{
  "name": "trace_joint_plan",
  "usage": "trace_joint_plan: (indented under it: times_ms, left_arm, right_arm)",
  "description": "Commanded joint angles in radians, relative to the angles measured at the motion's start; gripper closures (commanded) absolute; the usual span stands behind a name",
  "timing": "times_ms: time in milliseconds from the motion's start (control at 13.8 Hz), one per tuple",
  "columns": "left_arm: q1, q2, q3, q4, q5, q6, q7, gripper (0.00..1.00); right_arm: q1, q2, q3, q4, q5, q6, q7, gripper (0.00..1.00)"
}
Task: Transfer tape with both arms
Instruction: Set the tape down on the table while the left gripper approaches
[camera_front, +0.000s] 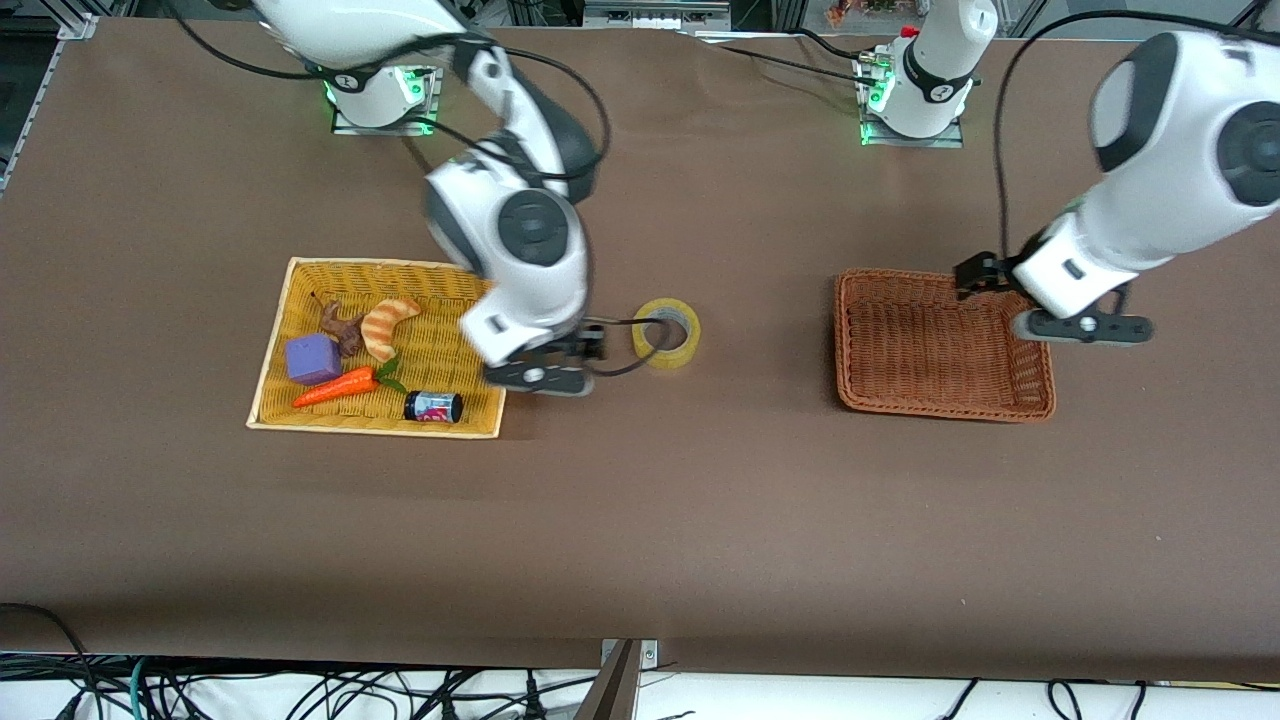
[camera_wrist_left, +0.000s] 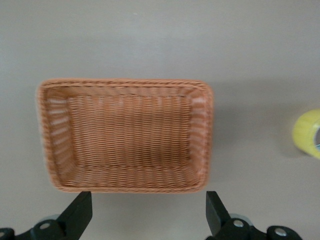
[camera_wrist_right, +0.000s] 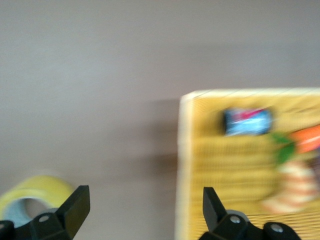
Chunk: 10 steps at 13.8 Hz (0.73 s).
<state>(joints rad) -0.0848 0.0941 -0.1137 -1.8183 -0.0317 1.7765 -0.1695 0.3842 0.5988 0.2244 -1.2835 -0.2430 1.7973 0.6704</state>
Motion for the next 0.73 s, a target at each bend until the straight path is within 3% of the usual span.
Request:
trace_joint_plan:
  times_ms: [0,291,509,655]
  left_arm:
    - [-0.004,0.045,-0.101,0.008,-0.014,0.032,-0.158,0.0]
    - [-0.045,0.153,-0.239,-0.001,-0.04,0.196,-0.414,0.0]
    - [-0.15,0.272,-0.242,-0.015,-0.04,0.367,-0.53,0.0]
    - [-0.22,0.35,-0.241,-0.016,-0.028,0.489,-0.611,0.0]
  right_arm:
    - [-0.158,-0.089,0.012,-0.028,0.056,-0.091,-0.237,0.0]
    - [-0.377,-0.183,-0.01,-0.022,0.097,-0.214,-0.499,0.0]
    - [-0.517,-0.201,-0.023,-0.01,0.191,-0.251,-0.649,0.0]
    - [-0.525,-0.241,-0.036,-0.005,0.183,-0.291,-0.675,0.0]
